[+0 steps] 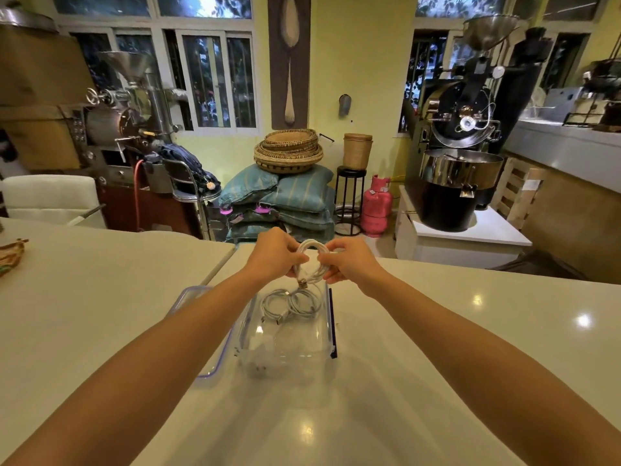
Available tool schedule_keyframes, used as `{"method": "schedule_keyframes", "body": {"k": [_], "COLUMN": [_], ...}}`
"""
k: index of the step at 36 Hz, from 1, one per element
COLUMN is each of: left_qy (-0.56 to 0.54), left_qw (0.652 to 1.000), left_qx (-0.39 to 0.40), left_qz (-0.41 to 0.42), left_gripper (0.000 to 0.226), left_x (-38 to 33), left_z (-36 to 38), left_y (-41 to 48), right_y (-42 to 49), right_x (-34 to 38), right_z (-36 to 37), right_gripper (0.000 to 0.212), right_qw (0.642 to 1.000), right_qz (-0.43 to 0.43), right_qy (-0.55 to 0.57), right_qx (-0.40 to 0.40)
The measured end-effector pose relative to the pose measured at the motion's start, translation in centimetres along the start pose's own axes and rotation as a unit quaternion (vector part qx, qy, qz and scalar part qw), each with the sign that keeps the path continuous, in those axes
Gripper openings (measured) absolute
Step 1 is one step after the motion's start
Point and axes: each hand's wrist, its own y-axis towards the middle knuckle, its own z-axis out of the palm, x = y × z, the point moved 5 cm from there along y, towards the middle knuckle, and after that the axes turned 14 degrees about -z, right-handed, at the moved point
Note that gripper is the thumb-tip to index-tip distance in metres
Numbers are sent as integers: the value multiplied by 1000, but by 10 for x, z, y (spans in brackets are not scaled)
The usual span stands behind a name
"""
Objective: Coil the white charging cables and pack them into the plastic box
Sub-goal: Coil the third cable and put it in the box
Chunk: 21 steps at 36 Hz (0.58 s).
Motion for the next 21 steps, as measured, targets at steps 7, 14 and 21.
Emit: {"method": "schedule_keyframes", "body": {"k": [7, 14, 21], "left_qy": [39, 92, 127], "left_qw": [996, 983, 967], "left_qx": [41, 104, 138], "left_qz": [-71, -121, -172], "left_gripper": [18, 20, 28], "left_x": [37, 62, 71], "left_z": [25, 45, 56], "left_y": [-8, -10, -16], "right_y": [-6, -4, -10], "right_x": [-20, -39, -27], "right_z": [26, 42, 64], "right_gripper": [2, 20, 41], "right_qw": [982, 927, 822], "right_qz": [66, 118, 80], "right_qy": [-151, -311, -497], "right_qx": [88, 174, 269]}}
